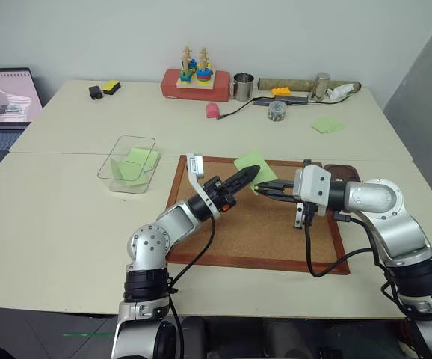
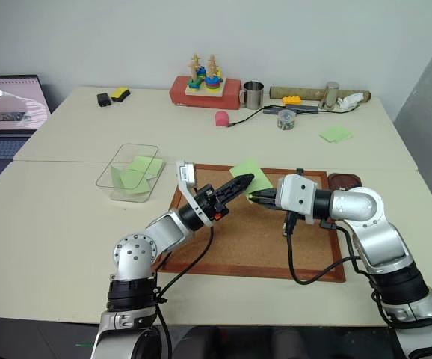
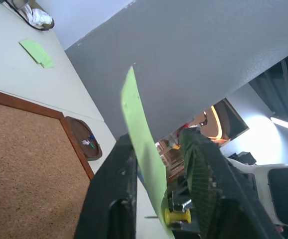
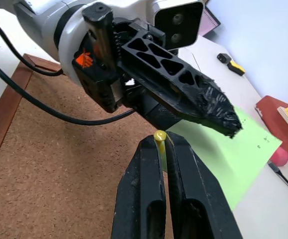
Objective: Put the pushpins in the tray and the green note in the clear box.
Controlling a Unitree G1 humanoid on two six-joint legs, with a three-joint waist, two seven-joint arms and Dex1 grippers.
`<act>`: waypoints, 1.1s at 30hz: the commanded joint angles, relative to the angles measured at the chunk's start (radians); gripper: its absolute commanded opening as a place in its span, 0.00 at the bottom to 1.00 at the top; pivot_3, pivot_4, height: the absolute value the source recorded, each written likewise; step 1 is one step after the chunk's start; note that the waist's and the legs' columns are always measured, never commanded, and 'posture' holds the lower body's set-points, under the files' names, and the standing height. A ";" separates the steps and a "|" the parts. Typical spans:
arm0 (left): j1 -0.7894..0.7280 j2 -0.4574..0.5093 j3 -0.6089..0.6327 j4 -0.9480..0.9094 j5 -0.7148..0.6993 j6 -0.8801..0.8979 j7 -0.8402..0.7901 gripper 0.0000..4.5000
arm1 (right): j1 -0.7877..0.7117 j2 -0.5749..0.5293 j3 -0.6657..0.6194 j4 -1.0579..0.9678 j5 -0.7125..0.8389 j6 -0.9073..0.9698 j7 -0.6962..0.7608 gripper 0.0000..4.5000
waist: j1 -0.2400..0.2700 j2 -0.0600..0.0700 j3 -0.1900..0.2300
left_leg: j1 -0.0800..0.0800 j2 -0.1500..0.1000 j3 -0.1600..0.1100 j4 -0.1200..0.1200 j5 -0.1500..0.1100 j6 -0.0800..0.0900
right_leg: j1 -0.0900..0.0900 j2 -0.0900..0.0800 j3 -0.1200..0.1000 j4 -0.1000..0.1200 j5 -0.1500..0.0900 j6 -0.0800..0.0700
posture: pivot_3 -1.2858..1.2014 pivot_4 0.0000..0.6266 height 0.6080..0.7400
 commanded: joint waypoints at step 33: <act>0.094 0.123 -0.124 -0.205 0.237 -0.147 -0.044 0.01 | -0.150 -0.188 -0.121 0.490 -0.195 0.102 -0.215 0.00 | -0.004 0.000 0.000 | 0.001 0.000 0.004 -0.001 0.000 0.000 | -0.001 0.000 0.003 0.000 0.000 -0.001 | 0.52 0.24 1.00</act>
